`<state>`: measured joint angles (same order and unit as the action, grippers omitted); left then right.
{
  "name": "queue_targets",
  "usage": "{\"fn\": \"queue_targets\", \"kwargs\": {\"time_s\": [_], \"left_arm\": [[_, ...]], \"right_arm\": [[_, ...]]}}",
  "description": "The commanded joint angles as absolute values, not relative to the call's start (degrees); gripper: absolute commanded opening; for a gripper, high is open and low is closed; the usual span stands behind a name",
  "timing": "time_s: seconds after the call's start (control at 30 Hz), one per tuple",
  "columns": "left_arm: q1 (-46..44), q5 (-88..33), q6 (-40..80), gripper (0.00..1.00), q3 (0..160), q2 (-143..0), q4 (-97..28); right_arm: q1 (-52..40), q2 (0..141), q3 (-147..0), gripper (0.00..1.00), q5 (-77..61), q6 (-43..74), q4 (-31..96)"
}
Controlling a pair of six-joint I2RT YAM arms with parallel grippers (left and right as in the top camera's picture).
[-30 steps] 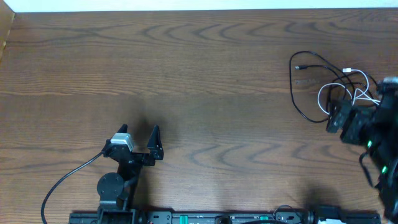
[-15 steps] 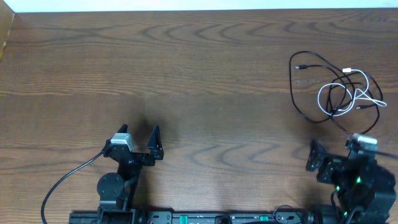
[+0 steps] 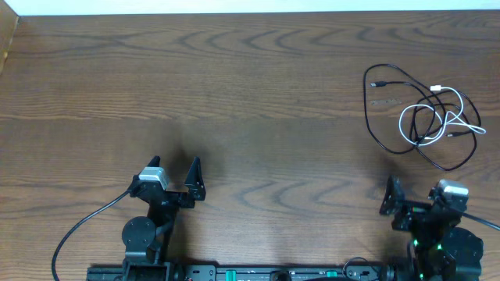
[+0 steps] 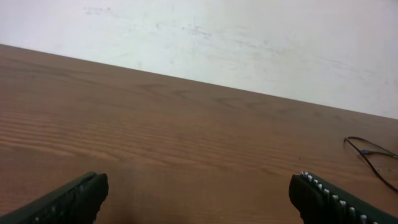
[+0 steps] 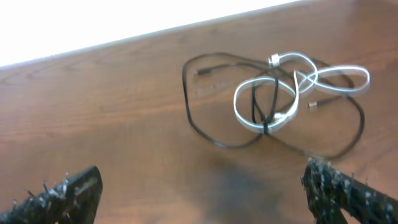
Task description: Untangle cables
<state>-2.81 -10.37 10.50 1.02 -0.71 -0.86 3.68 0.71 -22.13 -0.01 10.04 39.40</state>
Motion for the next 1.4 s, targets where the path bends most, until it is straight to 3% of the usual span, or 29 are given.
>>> {"fn": "queue_targets", "kwargs": {"time_s": [0.0, 0.17, 0.37, 0.53, 0.67, 1.37], "left_arm": [[-3.03, -11.33, 10.61, 0.98, 0.23, -0.67, -3.18], [-3.03, -11.33, 10.61, 0.98, 0.23, -0.67, -3.18], [-3.03, -11.33, 10.61, 0.98, 0.23, -0.67, -3.16], [-3.03, -11.33, 10.61, 0.98, 0.23, -0.67, -3.16], [-3.03, -11.33, 10.61, 0.98, 0.23, -0.67, -3.18], [-3.03, -11.33, 10.59, 0.98, 0.23, -0.67, -3.16]], "right_arm": [[4.08, 0.32, -17.91, 0.99, 0.71, 10.24, 29.93], [4.08, 0.32, -7.20, 0.99, 0.71, 10.24, 3.60], [4.08, 0.30, -0.19, 0.99, 0.71, 10.26, -6.31], [4.08, 0.30, -0.30, 0.99, 0.69, 10.24, -5.15], [4.08, 0.32, -0.36, 0.99, 0.60, 10.17, 4.51], [3.97, 1.15, -0.32, 0.99, -4.49, 10.22, 4.08]]}}
